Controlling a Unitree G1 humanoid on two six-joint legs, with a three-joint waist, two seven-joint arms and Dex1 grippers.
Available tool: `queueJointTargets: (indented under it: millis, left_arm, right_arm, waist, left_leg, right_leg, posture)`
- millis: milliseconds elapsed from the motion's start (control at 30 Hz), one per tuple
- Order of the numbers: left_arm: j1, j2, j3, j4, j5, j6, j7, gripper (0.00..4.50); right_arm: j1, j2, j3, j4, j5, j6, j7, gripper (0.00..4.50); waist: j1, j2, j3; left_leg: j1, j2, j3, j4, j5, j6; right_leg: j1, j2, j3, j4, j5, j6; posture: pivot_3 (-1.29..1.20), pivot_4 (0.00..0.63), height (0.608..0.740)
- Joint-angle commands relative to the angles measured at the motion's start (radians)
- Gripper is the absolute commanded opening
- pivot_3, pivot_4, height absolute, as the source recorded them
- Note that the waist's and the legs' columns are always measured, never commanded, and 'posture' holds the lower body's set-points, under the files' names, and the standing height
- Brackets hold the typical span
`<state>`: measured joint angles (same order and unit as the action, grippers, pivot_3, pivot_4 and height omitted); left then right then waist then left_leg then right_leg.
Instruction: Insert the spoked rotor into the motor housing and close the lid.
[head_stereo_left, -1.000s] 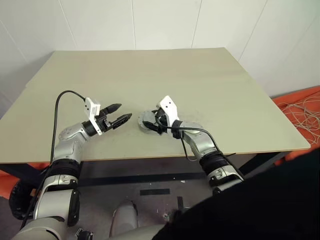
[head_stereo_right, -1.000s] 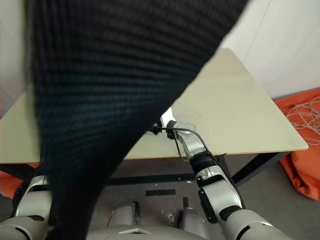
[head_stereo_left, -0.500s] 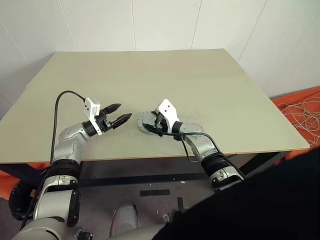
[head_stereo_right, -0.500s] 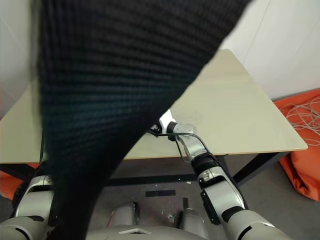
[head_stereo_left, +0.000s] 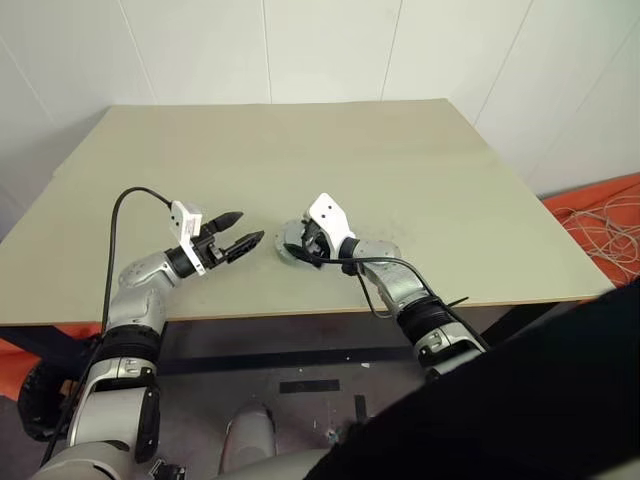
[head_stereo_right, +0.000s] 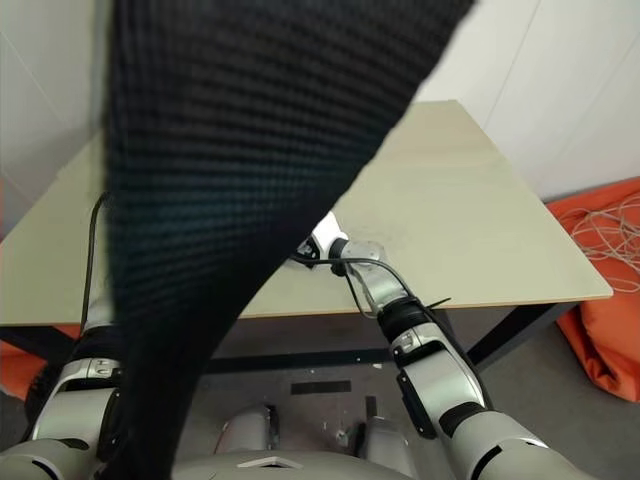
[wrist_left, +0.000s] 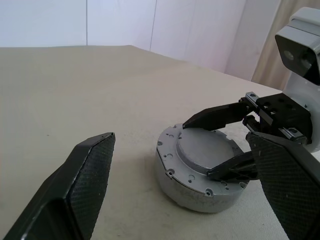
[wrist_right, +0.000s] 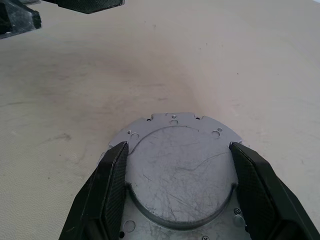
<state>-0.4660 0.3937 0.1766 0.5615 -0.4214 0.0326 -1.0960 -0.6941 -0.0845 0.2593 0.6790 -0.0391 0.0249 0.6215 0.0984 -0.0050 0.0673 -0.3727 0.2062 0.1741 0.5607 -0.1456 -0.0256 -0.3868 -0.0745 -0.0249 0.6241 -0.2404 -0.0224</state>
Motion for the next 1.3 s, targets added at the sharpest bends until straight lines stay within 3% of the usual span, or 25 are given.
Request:
queueJointTargets:
  millis: [33,467,733,1167,1300]
  left_arm:
    - [-0.010,0.008,0.012,-0.042,-0.010,0.000,0.013,4.50]
    - [-0.082,-0.013,0.000,-0.091,-0.050,0.473,0.254,4.50]
    - [-0.060,-0.010,-0.006,-0.151,-0.071,0.502,0.209,4.50]
    - [-0.194,-0.029,0.073,-0.079,-0.142,0.629,0.321,4.50]
    - [-0.229,-0.037,0.088,-0.040,-0.132,0.592,0.341,4.50]
  right_arm:
    - [0.011,-0.040,0.027,0.040,-0.062,0.036,-0.011,3.11]
    - [0.013,-0.046,0.015,0.041,-0.033,0.091,-0.017,3.11]
    - [-0.011,-0.051,-0.074,0.031,0.089,0.235,0.050,3.11]
    - [0.025,-0.072,-0.056,0.016,0.065,0.188,0.061,3.11]
    - [0.037,-0.076,-0.047,0.015,0.050,0.165,0.051,3.11]
  waist:
    - [0.000,0.000,0.000]
    - [0.000,0.000,0.000]
    - [0.004,0.001,0.000]
    - [0.014,0.000,0.000]
    - [0.014,0.000,0.000]
  left_leg:
    - [0.001,0.000,0.000,0.000,0.000,0.000]
    - [0.004,-0.001,0.000,0.000,0.000,0.000]
    - [0.003,-0.001,-0.001,0.000,0.000,0.000]
    - [0.003,-0.002,-0.001,-0.001,-0.001,0.001]
    - [0.002,-0.002,-0.001,-0.001,-0.001,0.001]
  right_leg:
    - [0.001,0.000,0.000,0.000,0.000,0.000]
    - [0.004,0.000,0.001,-0.001,0.000,0.000]
    - [0.005,-0.001,0.001,-0.003,0.000,0.000]
    - [0.008,-0.001,0.000,-0.006,-0.001,0.001]
    - [0.008,-0.001,0.000,-0.007,-0.001,0.002]
  posture:
    - [0.00,0.000,0.740]
    - [0.00,0.000,0.740]
    - [0.00,0.000,0.740]
    - [0.00,0.000,0.740]
    - [0.00,0.000,0.740]
